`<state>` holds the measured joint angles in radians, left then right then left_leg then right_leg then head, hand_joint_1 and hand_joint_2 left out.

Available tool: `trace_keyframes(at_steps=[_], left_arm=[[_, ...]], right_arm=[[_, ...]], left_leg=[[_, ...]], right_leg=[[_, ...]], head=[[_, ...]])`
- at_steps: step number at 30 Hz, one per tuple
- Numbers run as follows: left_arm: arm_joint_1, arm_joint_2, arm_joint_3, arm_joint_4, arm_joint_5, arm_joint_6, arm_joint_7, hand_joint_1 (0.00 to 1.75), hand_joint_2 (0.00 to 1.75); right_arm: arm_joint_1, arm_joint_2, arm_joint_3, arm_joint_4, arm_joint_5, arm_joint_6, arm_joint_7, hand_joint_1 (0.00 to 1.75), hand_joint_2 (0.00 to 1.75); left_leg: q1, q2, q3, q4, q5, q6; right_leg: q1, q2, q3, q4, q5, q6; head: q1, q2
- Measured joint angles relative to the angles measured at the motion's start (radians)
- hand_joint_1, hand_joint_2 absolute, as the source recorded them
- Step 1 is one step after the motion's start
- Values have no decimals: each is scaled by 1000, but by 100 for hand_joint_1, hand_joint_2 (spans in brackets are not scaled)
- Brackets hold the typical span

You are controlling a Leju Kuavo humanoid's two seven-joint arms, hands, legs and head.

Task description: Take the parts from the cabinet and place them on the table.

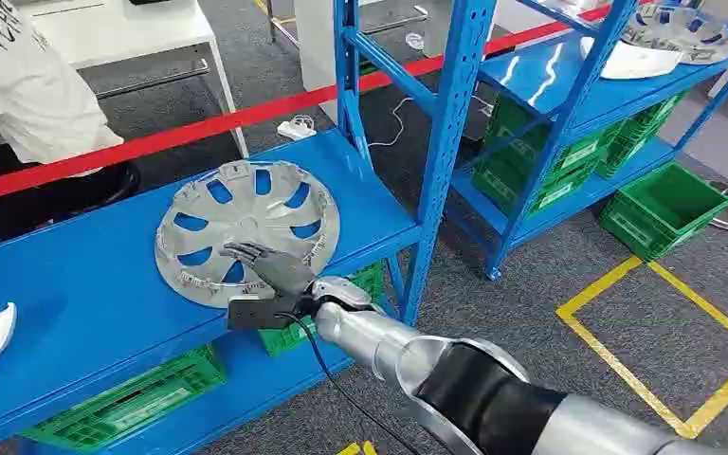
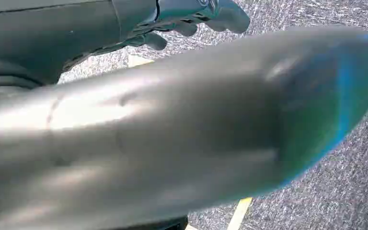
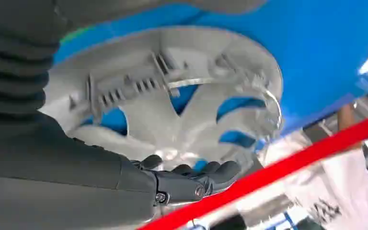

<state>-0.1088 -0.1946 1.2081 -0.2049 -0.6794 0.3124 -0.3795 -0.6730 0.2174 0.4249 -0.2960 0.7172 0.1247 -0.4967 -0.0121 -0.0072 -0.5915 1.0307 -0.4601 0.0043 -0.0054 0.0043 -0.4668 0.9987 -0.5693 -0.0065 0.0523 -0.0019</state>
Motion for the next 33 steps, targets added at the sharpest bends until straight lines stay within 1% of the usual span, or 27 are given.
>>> trace_keyframes(at_steps=[4,8,9,14,25,33], left_arm=[[0,0,0,0,-3,0,0,0,0],[-1,0,0,0,-6,0,4,0,0],[-1,0,0,0,-6,1,7,0,0],[-1,0,0,0,-7,2,11,0,0],[-1,1,0,0,0,7,13,0,0],[-1,2,0,0,3,12,16,0,0]], right_arm=[[14,-1,0,8,-5,75,31,0,0],[13,-2,0,9,-5,109,51,0,0],[13,-2,0,10,-1,112,56,0,175],[9,-2,5,10,24,115,87,0,175],[3,2,26,10,60,115,110,0,175],[-6,8,46,10,85,113,144,0,175]], left_leg=[[0,0,0,0,0,0],[0,0,1,0,0,0],[0,0,1,0,0,0],[0,0,3,0,0,0],[0,1,4,0,0,0],[1,1,5,0,0,0]], right_leg=[[0,0,0,0,0,0],[0,0,0,0,0,0],[0,0,1,0,0,0],[0,0,3,0,0,0],[0,0,4,0,0,0],[1,0,4,0,0,0]], head=[[0,0],[0,0],[0,0],[0,0],[0,0],[0,0]])
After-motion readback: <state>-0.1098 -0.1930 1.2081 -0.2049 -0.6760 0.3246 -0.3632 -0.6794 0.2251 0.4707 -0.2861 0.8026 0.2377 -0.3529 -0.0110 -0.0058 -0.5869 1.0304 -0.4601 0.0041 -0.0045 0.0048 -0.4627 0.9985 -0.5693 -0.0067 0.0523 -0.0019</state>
